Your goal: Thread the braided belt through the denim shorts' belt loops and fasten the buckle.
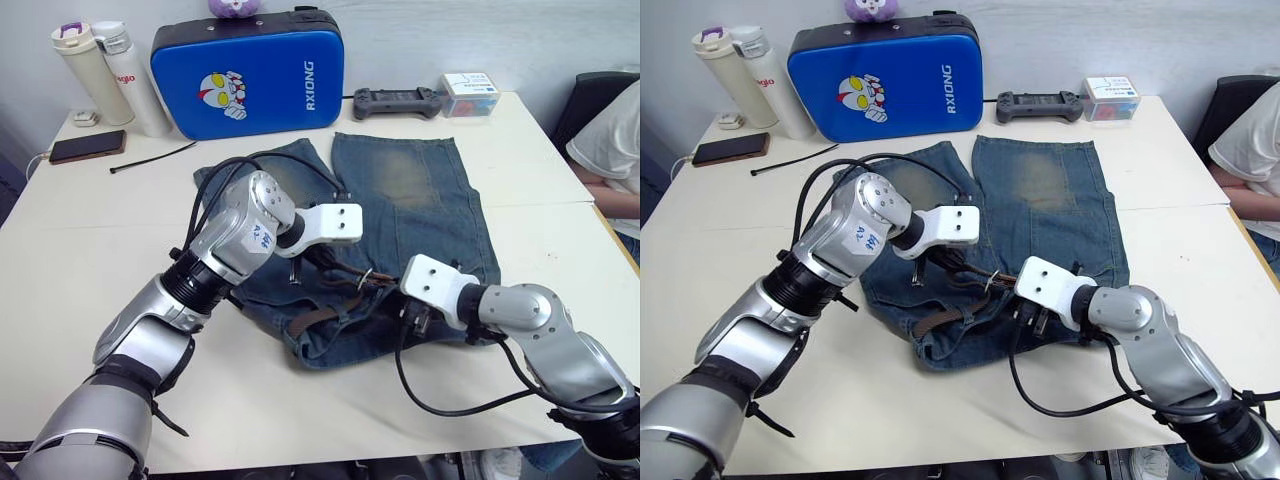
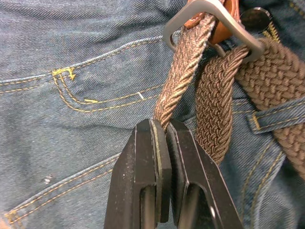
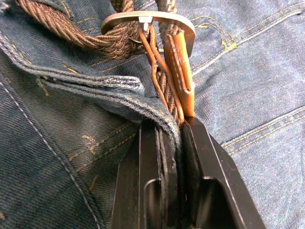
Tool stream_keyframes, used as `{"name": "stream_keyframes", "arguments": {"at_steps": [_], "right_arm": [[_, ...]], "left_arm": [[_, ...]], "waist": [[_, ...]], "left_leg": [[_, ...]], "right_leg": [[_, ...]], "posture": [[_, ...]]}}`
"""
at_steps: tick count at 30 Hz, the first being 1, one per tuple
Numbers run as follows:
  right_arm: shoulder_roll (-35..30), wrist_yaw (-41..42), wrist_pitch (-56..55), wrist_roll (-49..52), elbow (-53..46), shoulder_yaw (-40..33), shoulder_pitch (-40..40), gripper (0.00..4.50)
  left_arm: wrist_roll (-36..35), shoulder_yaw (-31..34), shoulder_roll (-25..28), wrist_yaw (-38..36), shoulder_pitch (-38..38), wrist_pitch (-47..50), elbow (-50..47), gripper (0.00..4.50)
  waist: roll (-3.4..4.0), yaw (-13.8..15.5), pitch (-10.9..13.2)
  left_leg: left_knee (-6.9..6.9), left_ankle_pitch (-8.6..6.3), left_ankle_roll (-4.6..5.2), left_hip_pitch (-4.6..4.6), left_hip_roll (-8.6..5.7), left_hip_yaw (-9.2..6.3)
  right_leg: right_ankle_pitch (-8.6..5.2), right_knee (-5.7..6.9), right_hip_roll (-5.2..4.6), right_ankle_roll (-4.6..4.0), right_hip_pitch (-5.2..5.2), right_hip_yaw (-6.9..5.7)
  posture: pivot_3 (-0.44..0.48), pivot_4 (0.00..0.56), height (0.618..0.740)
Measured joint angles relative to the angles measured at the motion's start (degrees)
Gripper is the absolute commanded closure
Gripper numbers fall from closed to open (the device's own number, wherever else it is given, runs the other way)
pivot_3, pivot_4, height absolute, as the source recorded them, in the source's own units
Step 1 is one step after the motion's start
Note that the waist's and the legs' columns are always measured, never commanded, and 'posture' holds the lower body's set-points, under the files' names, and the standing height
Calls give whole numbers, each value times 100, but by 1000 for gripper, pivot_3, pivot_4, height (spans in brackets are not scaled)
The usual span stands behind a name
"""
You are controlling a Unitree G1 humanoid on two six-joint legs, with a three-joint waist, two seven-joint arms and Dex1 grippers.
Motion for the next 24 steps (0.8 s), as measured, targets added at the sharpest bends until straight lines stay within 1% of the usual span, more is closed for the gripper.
{"name": "stream_keyframes", "arguments": {"at_steps": [3, 5, 6, 11, 16, 18, 19, 22, 24], "right_arm": [[4, 0, 33, -7, -1, 0, 0, 4500], [70, 3, 30, 5, -2, 4, -64, 4500], [64, 6, 36, -7, 4, 0, -94, 4500], [64, 20, 36, 2, -3, 0, -98, 4500], [65, 18, 41, -15, -3, 0, -99, 4500], [66, 18, 49, -30, -3, 0, -98, 4500], [73, 19, 49, -29, -3, 7, -98, 4500], [89, 33, 47, -28, -3, 17, -98, 4500], [104, 29, 49, -34, 11, 46, -94, 4500]], "left_arm": [[-97, 38, -109, -8, 0, 144, -10, 4442], [-274, 12, -414, -56, -2, 207, -237, 4442], [-278, 3, -457, -56, -17, 259, -269, 4442], [-351, 18, -472, -27, -59, 498, -269, 4442], [-355, -2, -473, 11, -59, 464, -269, 4442], [-354, -29, -470, 42, -59, 399, -269, 3704], [-367, -21, -484, 59, -63, 354, -273, 3427], [-401, 87, -507, 114, -142, 287, -281, 2066], [-641, 229, -520, 30, -208, 301, -335, 1234]], "waist": [[0, 0, 0], [0, 10, 0], [0, 5, 0], [1, -15, 0], [1, 0, 0], [1, 0, 0], [0, 0, 0], [0, -4, 0], [0, -7, 0]], "left_leg": [[0, 0, 0, 0, 0, 0], [2, 0, 1, -3, -1, -2], [2, 0, 1, -2, -2, 0], [2, 1, -1, 1, 1, 2], [2, 0, 0, 1, 0, 2], [2, 0, 0, 1, -1, 2], [2, 0, 0, 1, -1, 2], [2, 0, -1, 1, 0, 2], [2, 0, -1, 0, 1, 1]], "right_leg": [[0, 0, 0, 0, 0, 0], [0, -2, -3, 0, 1, -1], [0, -2, -2, 0, 1, 0], [0, 8, 2, 0, -3, 2], [0, 7, 0, 0, -2, 2], [0, 7, 0, 0, -2, 2], [0, 7, 0, 0, -2, 2], [0, 7, 1, 0, -2, 2], [0, 8, 1, 0, -5, 2]], "posture": [[0, 150, 740], [0, 150, 740], [0, 150, 740], [0, 150, 740], [0, 150, 740], [0, 150, 740], [0, 150, 740], [0, 150, 740], [0, 150, 740]]}}
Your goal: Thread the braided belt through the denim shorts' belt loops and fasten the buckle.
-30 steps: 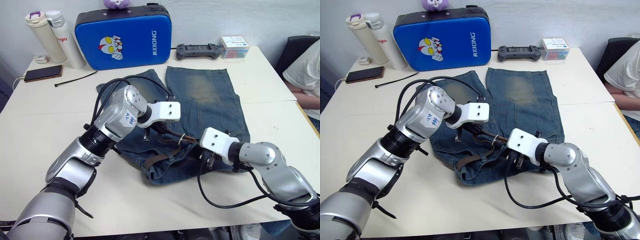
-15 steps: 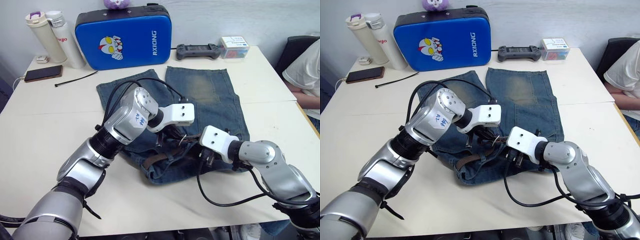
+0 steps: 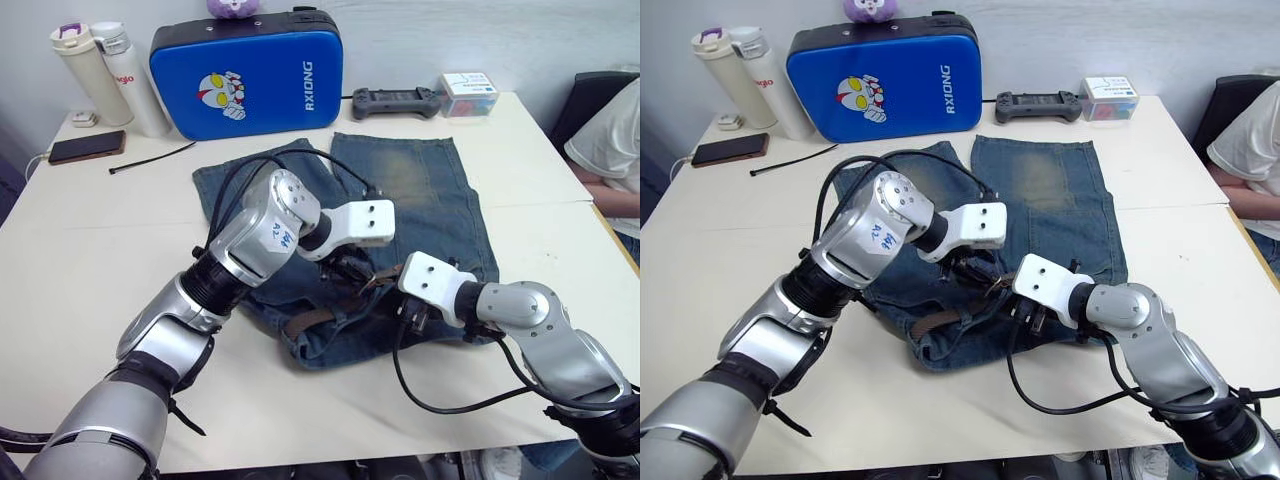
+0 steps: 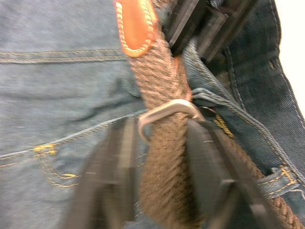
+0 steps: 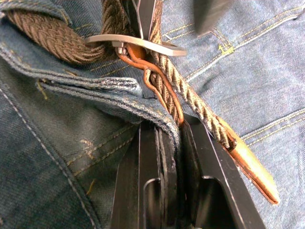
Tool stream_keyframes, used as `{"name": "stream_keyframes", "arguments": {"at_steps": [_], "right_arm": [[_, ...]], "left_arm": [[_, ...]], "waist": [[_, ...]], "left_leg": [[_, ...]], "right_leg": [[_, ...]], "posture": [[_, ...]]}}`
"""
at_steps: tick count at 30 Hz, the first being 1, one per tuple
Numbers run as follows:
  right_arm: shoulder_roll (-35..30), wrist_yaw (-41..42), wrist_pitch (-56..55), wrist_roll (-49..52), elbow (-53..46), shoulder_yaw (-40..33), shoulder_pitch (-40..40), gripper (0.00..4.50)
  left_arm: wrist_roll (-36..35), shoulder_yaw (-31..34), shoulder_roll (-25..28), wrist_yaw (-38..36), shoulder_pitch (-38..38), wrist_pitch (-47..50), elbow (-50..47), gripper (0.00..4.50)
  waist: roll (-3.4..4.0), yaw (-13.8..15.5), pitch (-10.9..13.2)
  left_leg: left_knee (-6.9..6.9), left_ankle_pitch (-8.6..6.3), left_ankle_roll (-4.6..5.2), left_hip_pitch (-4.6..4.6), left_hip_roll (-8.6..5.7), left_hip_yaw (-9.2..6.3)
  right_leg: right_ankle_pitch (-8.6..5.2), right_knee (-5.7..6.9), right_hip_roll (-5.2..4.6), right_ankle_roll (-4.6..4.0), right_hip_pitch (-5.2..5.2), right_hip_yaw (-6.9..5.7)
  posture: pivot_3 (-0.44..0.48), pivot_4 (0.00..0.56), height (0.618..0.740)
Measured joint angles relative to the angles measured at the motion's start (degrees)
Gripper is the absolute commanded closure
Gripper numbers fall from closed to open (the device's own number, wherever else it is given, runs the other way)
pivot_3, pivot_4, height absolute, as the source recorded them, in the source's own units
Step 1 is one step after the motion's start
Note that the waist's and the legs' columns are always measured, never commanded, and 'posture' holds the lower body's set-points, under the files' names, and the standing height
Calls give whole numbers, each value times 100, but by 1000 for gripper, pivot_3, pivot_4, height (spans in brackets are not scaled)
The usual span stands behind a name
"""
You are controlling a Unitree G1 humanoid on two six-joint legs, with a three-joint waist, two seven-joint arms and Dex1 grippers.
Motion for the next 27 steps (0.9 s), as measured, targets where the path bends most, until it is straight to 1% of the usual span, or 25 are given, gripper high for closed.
{"name": "stream_keyframes", "arguments": {"at_steps": [2, 3, 8, 13, 15, 17, 18, 19, 21, 22, 23, 24, 27], "right_arm": [[9, -2, -1, 0, 0, 15, -6, 4500], [8, 4, -1, 0, -1, 15, -4, 4500], [-147, 138, -49, 37, -9, -3, 142, 4500], [-389, 408, -347, 247, -24, -277, 274, 4500], [-386, 435, -343, 314, -25, -325, 278, 4500], [-355, 500, -314, 506, -59, -456, 306, 3530], [-357, 569, -254, 643, -101, -536, 316, 3269], [-360, 624, -222, 746, -148, -580, 322, 2671], [-368, 716, -186, 898, -244, -641, 330, 2131], [-379, 767, -150, 985, -285, -672, 331, 1692], [-513, 922, -38, 1178, -406, -769, 369, 1146], [-761, 1131, 120, 1409, -540, -909, 447, 998], [-1105, 1518, 542, 1963, -773, -1381, 577, 35]], "left_arm": [[-285, 67, -5, -141, -121, 30, -183, 309], [-433, 149, 61, -221, -153, 76, -282, 70], [-1097, 716, 638, -525, -165, 307, -436, 70], [-1669, 1312, 1193, -608, -176, 516, -471, 70], [-1737, 1366, 1254, -608, -171, 564, -479, 70], [-1892, 1380, 1433, -635, -73, 628, -606, 0], [-1964, 1379, 1554, -648, 30, 656, -686, 0], [-1995, 1377, 1638, -655, 125, 674, -751, 0], [-2044, 1362, 1692, -662, 234, 686, -782, 0], [-2067, 1357, 1711, -662, 274, 686, -806, 0], [-2132, 1355, 1784, -670, 364, 683, -921, 0], [-2200, 1356, 1896, -688, 463, 683, -1036, 0], [-2301, 1363, 2072, -709, 680, 664, -1173, 0]], "waist": [[0, 3, 0], [0, -7, 0], [1, -43, 0], [0, -10, 0], [0, 3, 0], [0, 0, 0], [1, -1, 0], [0, -3, 0], [0, -3, 0], [0, -2, 0], [3, -1, 1], [2, 0, 1], [1, 16, 1]], "left_leg": [[0, 0, 0, 0, 0, 0], [0, 0, 0, 1, 0, 1], [-1, 1, -1, 2, 1, 0], [0, 1, -1, 2, 0, -2], [1, 0, -1, 2, -1, -2], [1, 0, 0, 2, -1, -1], [1, 0, 0, 2, 0, -2], [1, 0, -1, 3, 1, -4], [1, 0, -1, 2, 1, -5], [1, 0, -1, 2, 1, -5], [1, 0, 0, 2, -1, -2], [0, 0, 0, 2, 1, -5], [1, -1, 2, 6, 0, -11]], "right_leg": [[0, -4, -1, 0, 1, 0], [0, -3, 0, 0, 2, 2], [-1, 3, 0, -1, 0, 1], [-1, -2, -1, -1, 4, 0], [-1, -2, -1, -1, 5, -1], [-1, -3, -2, -1, 5, 1], [-1, -2, -2, -1, 4, 0], [-1, -2, -1, -1, 4, 0], [-1, -3, -1, -1, 4, -1], [-1, -2, -1, -1, 5, -1], [-1, -3, -3, -1, 4, 1], [-1, -6, -2, -1, 7, -1], [-1, -29, -4, -1, 20, -6]], "posture": [[0, 150, 740], [0, 150, 740], [0, 150, 740], [0, 150, 740], [0, 150, 740], [0, 150, 740], [0, 150, 740], [0, 150, 740], [0, 150, 740], [0, 150, 740], [0, 150, 740], [0, 150, 740], [0, 150, 740]]}}
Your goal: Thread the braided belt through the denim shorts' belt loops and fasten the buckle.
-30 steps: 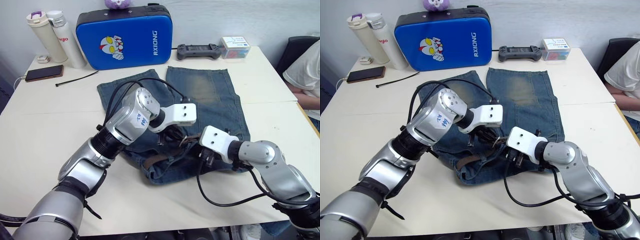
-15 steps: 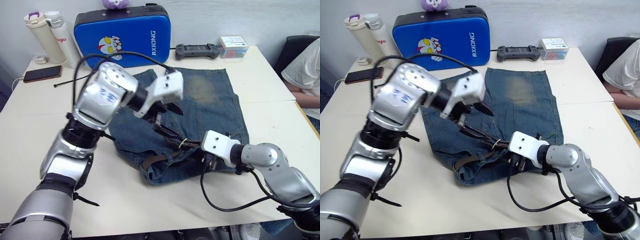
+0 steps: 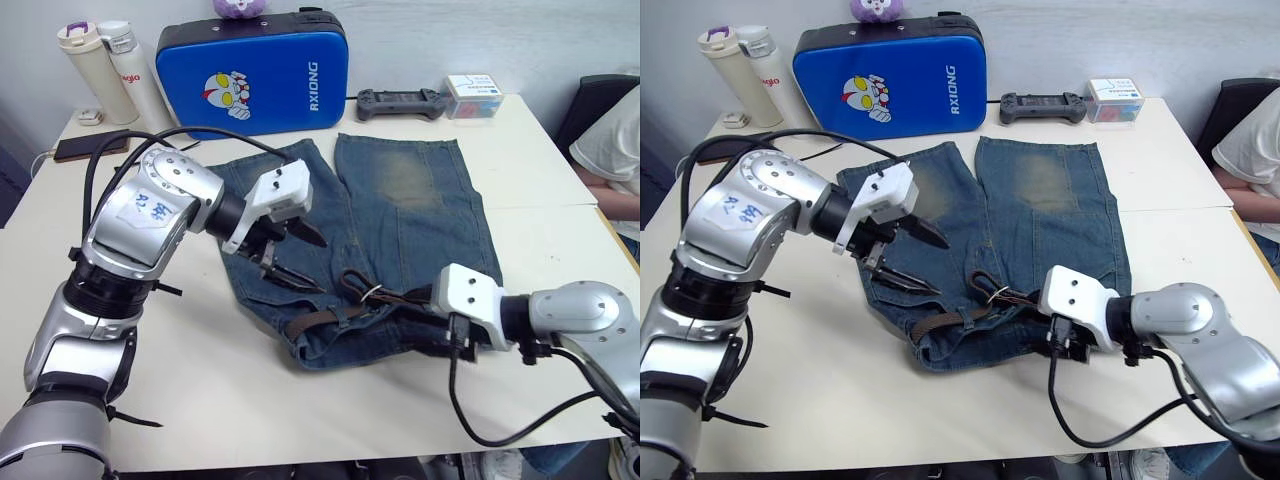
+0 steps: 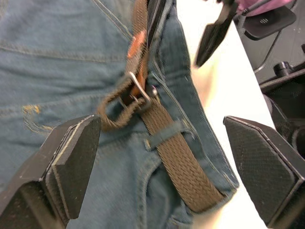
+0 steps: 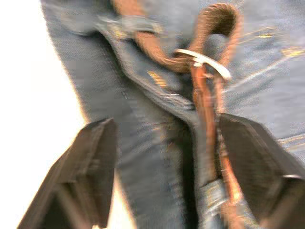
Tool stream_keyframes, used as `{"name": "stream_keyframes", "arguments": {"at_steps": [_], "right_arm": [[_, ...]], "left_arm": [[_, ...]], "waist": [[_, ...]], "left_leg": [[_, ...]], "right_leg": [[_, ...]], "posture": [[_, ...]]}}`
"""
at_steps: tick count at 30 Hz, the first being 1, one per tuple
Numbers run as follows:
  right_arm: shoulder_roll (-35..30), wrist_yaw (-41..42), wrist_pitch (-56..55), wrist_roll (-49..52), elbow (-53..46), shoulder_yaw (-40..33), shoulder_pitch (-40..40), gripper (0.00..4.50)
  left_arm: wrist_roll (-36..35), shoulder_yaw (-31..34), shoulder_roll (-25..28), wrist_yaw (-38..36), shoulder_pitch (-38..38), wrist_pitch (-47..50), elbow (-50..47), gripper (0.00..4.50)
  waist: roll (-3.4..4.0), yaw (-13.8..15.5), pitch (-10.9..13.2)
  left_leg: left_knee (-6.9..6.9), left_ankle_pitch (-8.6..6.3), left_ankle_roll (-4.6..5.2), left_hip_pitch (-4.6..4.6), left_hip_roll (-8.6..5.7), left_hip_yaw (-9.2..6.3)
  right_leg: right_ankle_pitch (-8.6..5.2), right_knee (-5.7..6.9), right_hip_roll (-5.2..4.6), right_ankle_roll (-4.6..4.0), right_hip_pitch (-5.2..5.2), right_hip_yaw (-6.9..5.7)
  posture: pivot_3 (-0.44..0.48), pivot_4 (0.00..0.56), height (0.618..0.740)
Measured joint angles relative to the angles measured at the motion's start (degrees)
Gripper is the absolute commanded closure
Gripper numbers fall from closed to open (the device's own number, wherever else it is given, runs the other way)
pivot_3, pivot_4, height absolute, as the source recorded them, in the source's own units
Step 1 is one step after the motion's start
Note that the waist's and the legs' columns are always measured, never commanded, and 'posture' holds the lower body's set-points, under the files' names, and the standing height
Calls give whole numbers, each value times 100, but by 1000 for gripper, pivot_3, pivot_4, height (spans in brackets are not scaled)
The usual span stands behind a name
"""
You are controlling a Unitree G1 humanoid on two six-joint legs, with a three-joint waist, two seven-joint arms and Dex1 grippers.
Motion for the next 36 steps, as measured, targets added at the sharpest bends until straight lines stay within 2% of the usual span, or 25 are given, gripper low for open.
{"name": "stream_keyframes", "arguments": {"at_steps": [3, 7, 11, 12, 13, 15, 19, 24, 27, 36], "right_arm": [[-272, 295, 595, 768, -146, -656, 73, 35], [-387, 317, 1353, 1640, -257, -1219, -54, 35], [-386, 92, 1858, 2359, -299, -1631, -431, 0], [-387, 7, 1931, 2473, -299, -1691, -481, 0], [-387, -87, 2010, 2612, -299, -1768, -503, 0], [-392, -254, 2123, 2790, -296, -1861, -561, 0], [-567, -537, 2196, 2961, -237, -2053, -635, 0], [-842, -782, 2078, 2903, -46, -2067, -577, 0], [-930, -892, 1822, 2656, 2, -2016, -431, 0], [-719, -1246, 442, 1328, 218, -449, -125, 0]], "left_arm": [[-98, -20, 323, -132, 387, -169, -232, 0], [-62, -237, 193, 32, 528, -356, -250, 0], [122, -491, -212, 444, 634, -483, 5, 1005], [135, -561, -301, 535, 711, -496, 102, 1522], [162, -650, -405, 625, 785, -530, 220, 1769], [200, -733, -569, 756, 826, -572, 361, 2566], [261, -939, -658, 833, 1011, -717, 425, 4334], [650, -1412, -452, 834, 1555, -1320, 428, 4423], [721, -1429, -395, 832, 1703, -1593, 341, 4423], [796, -1349, -500, 967, 1822, -1645, 315, 4423]], "waist": [[0, -3, 0], [0, 15, 0], [0, 12, 0], [-1, 10, 0], [-1, 10, 0], [-1, 11, 0], [-1, 7, 0], [2, -6, -1], [0, 7, -7], [3, 17, -10]], "left_leg": [[-1, -1, 2, 4, 2, 0], [0, -3, 5, 8, 0, 2], [0, -3, 8, 10, -1, 3], [-1, -3, 8, 10, -1, 3], [-1, -3, 7, 9, 0, 4], [-1, -3, 7, 9, 0, 4], [-2, -3, 7, 9, 0, 5], [-11, -3, 7, 18, 0, 14], [-11, -3, 7, 24, 3, 13], [-13, -6, 12, 47, 1, 17]], "right_leg": [[0, -3, 0, 0, 4, 0], [0, -6, -4, 0, 9, 1], [1, -3, -4, 1, 10, 1], [1, -2, -4, 1, 10, 1], [1, 0, -4, 1, 8, 1], [1, 0, -4, 1, 8, 1], [1, -1, -4, 1, 8, 2], [1, -8, -4, 1, 9, 9], [0, -12, -4, 0, 18, 7], [0, -15, -5, 1, 38, 10]], "posture": [[0, 150, 740], [0, 150, 740], [0, 150, 740], [0, 150, 740], [0, 150, 740], [0, 150, 740], [0, 150, 740], [0, 150, 740], [0, 150, 740], [0, 150, 740]]}}
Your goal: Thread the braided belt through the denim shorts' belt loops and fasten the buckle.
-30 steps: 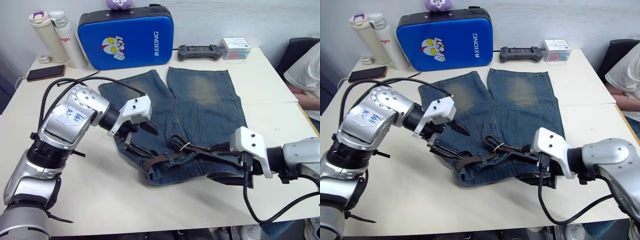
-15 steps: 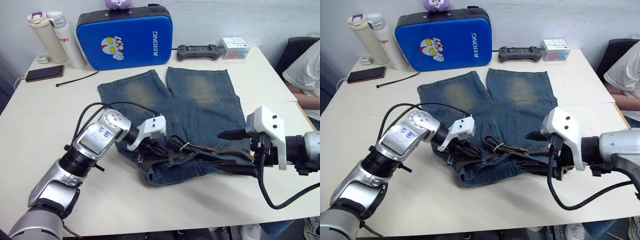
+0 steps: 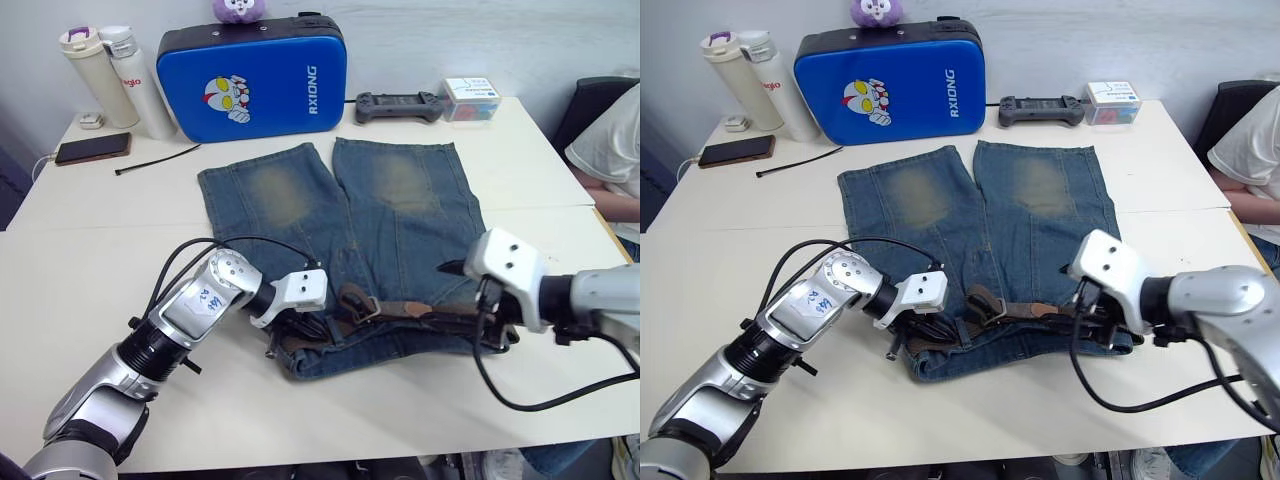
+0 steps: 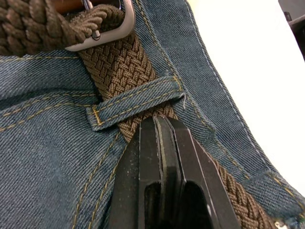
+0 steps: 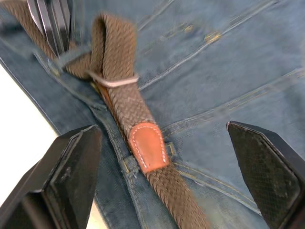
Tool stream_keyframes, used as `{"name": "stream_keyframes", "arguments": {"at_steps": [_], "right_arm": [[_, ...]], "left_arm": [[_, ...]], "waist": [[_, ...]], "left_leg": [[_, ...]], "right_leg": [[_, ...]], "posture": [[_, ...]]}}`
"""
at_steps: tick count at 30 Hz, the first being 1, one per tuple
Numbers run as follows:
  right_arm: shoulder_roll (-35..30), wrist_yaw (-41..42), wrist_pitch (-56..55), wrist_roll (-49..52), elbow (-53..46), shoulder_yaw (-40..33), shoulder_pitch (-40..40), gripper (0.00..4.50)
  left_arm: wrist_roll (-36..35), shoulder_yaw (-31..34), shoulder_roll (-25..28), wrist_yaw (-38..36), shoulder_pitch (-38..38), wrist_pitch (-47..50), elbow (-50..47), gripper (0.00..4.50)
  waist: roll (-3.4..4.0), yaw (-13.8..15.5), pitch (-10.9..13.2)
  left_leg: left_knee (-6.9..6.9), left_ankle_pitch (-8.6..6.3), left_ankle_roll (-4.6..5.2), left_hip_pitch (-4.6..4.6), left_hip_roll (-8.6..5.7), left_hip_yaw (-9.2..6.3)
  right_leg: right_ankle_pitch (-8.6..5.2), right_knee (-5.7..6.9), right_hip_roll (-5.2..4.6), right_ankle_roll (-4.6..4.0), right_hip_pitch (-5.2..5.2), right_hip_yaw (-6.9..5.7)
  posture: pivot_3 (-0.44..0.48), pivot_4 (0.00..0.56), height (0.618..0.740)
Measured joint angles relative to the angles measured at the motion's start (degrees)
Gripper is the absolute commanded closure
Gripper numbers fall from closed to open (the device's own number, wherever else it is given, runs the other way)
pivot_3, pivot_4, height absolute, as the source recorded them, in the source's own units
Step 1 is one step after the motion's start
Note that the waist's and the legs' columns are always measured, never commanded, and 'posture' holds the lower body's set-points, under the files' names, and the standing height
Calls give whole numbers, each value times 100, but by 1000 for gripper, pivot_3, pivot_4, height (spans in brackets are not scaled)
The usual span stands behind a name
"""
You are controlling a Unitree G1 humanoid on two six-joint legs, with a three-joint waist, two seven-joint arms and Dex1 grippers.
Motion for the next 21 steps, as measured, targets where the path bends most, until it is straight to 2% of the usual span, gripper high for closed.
{"name": "stream_keyframes", "arguments": {"at_steps": [6, 21], "right_arm": [[70, -80, -740, -819, 379, 642, 25, 0], [287, 132, -1370, -1481, 848, 946, 224, 0]], "left_arm": [[-2, 23, -5, -2, -12, 115, -17, 4423], [-2, 20, -78, 2, -125, 266, 61, 4423]], "waist": [[0, -8, 0], [0, -6, 0]], "left_leg": [[1, -1, 1, 4, 0, -1], [1, -1, 1, 4, -1, -1]], "right_leg": [[0, -2, 0, 0, 3, 0], [0, -2, 0, 0, 5, -1]], "posture": [[0, 150, 740], [0, 150, 740]]}}
